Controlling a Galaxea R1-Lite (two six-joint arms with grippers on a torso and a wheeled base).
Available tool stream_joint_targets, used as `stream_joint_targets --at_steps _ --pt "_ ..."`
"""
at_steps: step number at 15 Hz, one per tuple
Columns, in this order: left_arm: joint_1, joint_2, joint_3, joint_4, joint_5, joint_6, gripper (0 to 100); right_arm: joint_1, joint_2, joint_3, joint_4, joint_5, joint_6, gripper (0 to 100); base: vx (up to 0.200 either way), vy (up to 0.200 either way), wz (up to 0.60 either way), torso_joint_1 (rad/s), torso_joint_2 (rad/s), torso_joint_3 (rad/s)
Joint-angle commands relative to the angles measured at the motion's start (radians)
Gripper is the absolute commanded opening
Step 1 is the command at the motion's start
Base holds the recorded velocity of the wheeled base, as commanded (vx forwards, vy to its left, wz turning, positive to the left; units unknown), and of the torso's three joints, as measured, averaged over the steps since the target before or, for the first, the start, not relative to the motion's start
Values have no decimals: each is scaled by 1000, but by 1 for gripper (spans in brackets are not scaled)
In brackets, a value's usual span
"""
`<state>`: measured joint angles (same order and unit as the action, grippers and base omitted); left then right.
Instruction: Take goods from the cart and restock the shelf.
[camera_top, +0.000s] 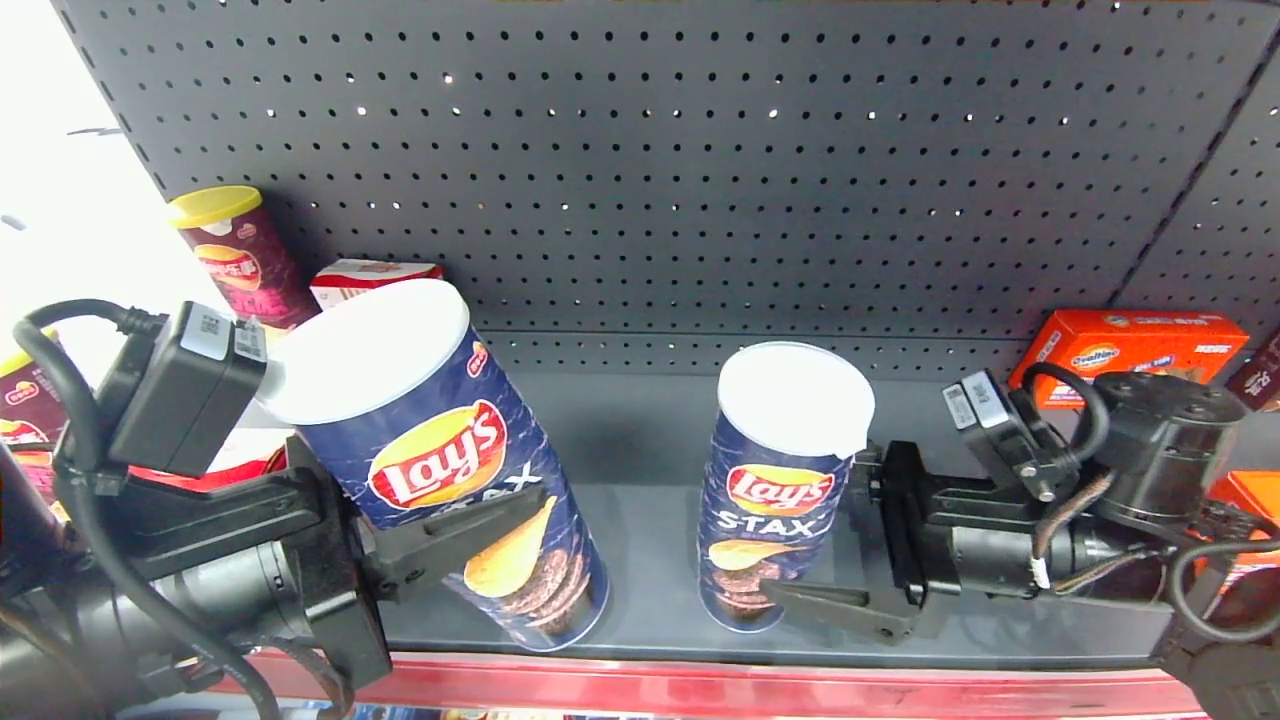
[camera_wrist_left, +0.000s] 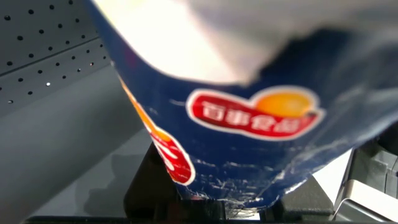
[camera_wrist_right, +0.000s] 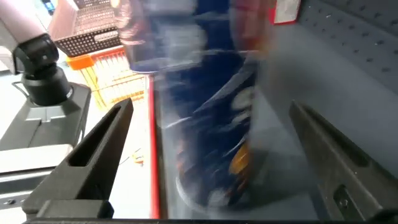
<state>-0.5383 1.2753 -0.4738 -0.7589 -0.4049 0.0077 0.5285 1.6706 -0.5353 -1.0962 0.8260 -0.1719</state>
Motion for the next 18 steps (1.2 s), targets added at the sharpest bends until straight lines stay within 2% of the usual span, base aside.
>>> stream_joint_targets --at_steps 1,5,8,10,12,13,14,15,16,18 --pt "0 -1 0 0 0 0 0 -38 -169 110 7 5 0 100 0 0 0 0 0 0" --pt "-2 -1 0 0 -2 3 0 -93 -388 227 15 4 23 100 0 0 0 0 0 0" --pt "-3 -5 1 0 0 3 0 -259 -566 279 18 -21 80 100 0 0 0 0 0 0" --pt "-8 -14 17 -2 -2 5 0 -394 -678 314 42 -120 107 100 0 0 0 0 0 0" --pt "-9 -22 31 -2 -3 6 0 -421 -787 353 84 -197 155 100 0 0 0 0 0 0" --pt "-9 -34 35 -2 -3 6 0 -424 -922 400 179 -295 169 100 0 0 0 0 0 0" --pt "-9 -37 35 0 -3 5 0 -424 -976 413 226 -327 169 100 0 0 0 0 0 0" --pt "-9 -42 37 0 -3 5 0 -426 -1102 425 357 -395 169 100 0 0 0 0 0 0" --pt "-6 -45 41 -2 -5 6 0 -429 -1249 413 545 -464 169 100 0 0 0 0 0 0" --pt "-9 -50 49 -2 -5 6 0 -430 -1460 365 855 -508 169 100 0 0 0 0 0 0"
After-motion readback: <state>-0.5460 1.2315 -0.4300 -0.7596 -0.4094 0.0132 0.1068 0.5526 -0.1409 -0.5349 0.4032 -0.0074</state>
